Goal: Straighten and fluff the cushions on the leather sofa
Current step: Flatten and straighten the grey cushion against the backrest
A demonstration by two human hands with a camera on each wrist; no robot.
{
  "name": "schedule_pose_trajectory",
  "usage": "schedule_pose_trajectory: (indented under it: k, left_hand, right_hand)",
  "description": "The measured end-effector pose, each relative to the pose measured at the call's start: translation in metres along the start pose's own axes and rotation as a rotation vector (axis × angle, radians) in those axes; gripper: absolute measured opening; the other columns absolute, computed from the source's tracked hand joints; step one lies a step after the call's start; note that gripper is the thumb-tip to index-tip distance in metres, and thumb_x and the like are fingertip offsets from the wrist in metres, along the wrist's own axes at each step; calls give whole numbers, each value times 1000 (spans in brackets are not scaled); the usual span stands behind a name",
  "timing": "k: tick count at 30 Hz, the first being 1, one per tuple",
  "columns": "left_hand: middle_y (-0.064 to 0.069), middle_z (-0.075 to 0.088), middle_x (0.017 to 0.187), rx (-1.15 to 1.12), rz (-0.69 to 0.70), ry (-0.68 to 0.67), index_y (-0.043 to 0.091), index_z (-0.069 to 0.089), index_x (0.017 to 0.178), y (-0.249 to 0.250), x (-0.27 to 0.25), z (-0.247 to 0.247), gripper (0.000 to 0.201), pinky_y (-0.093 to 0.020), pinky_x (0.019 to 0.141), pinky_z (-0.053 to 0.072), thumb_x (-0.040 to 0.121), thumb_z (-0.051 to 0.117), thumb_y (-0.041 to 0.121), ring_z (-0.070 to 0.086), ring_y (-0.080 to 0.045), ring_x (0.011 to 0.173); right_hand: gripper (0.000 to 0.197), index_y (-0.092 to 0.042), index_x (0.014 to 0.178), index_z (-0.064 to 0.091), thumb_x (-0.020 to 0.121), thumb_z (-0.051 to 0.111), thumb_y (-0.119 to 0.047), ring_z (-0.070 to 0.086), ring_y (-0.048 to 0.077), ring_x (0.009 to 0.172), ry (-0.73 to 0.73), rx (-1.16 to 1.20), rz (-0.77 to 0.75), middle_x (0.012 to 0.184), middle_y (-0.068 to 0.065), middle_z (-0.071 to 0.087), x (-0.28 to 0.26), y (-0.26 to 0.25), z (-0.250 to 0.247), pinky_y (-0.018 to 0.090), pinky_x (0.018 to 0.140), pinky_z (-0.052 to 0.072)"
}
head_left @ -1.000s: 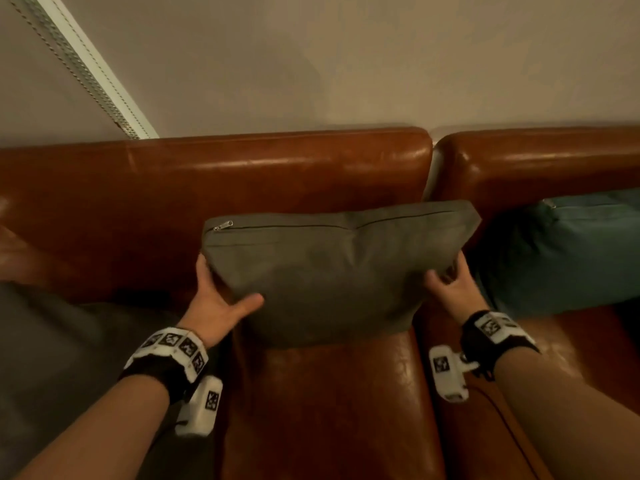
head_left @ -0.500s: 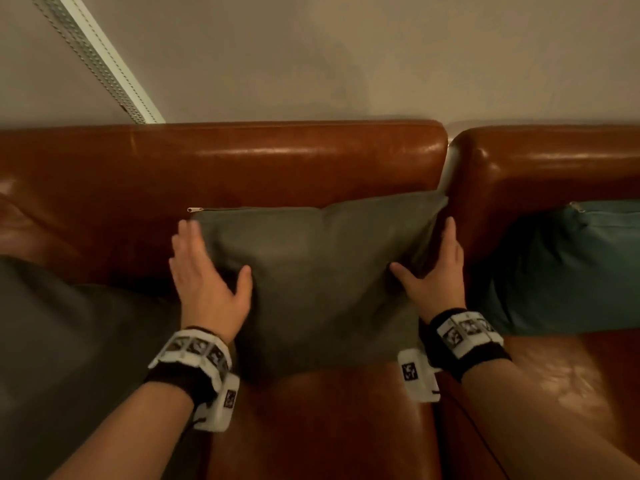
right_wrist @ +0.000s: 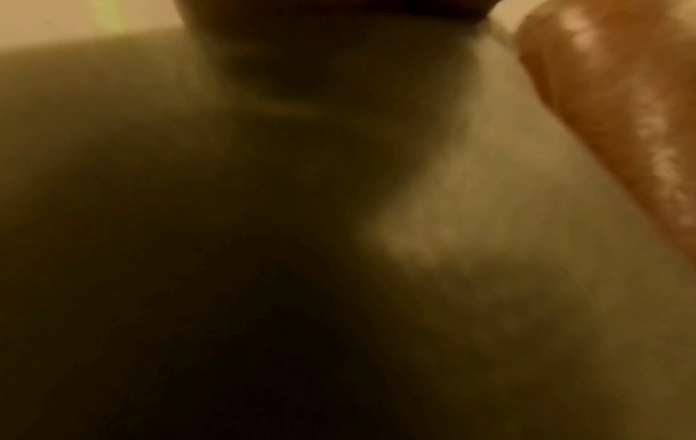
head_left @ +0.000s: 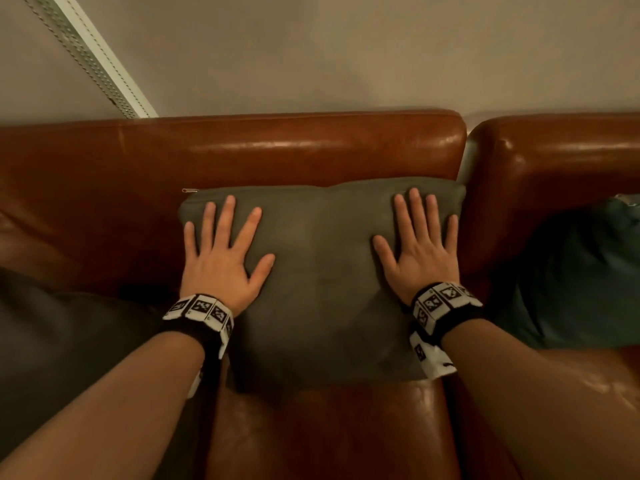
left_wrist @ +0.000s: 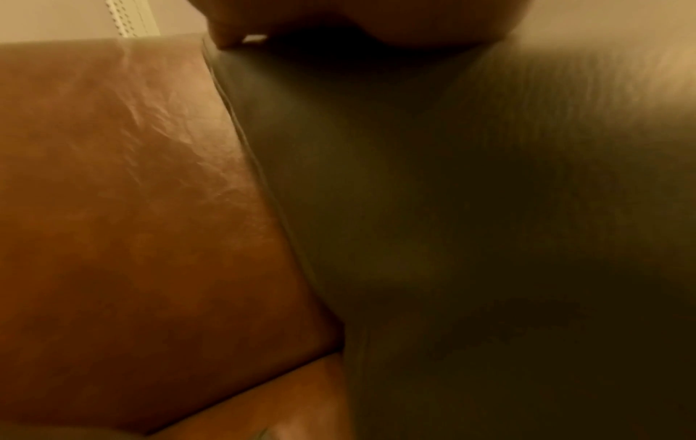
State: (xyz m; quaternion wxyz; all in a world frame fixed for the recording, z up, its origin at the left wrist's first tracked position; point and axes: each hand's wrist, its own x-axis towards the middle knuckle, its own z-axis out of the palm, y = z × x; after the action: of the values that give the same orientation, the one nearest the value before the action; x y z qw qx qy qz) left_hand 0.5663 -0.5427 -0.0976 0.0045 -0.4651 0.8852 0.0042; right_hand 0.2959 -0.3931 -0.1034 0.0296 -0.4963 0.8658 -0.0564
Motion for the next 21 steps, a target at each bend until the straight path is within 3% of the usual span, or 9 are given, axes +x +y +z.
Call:
schedule_pose_trajectory:
  k: [5,8,10,13,16,18,21]
  left_hand:
    - [-9,-5,164,-41,-40,99,28,0,156,35,-31,-7,71,-57,119,1,95,25,54,-5,-38,150]
    - [-5,0,164,-74,127,127,24,3,155,70,-54,11,72,-54,120,5,94,35,45,0,-33,151]
    - [-3,-2,164,-65,125,136,27,-1,155,72,-49,24,72,-53,120,4,95,35,46,-2,-30,151]
    - [0,-3,163,-48,151,184,30,-3,154,59,-37,37,73,-49,120,-1,94,35,49,1,-29,151]
    - [0,-3,163,-60,158,217,32,-3,154,51,-42,51,77,-46,120,-6,92,37,50,-1,-30,150]
    - [-6,-1,164,-82,84,233,29,-2,154,43,-51,62,78,-48,120,-5,90,37,51,-2,-30,150]
    - [-12,-1,164,-114,-53,228,27,-8,154,26,-66,71,78,-53,121,1,92,35,49,-3,-33,150]
  right_hand:
    - [70,-30,156,-3,97,16,-62,-14,22,151,60,28,55,165,-3,-9,-19,-9,-17,52,121,-2]
    - [67,-27,157,15,97,34,-50,0,25,152,101,95,-243,164,-2,6,-56,-53,-3,54,120,6]
    - [64,-29,156,19,98,36,-50,3,22,152,91,48,-363,164,-4,10,-70,-71,21,53,120,9]
    - [66,-31,156,13,97,35,-53,2,18,151,134,75,-224,163,-6,5,-57,-45,44,45,122,6]
    - [67,-32,154,-7,98,20,-58,-6,18,150,132,88,-50,161,-8,-5,-62,-1,62,45,122,0]
    - [67,-33,151,-16,96,9,-61,-10,19,151,93,122,76,160,-10,-13,-73,18,77,47,122,2]
    - [71,-27,152,-14,94,5,-62,-11,18,151,60,248,218,162,-7,-14,-77,33,83,48,122,7]
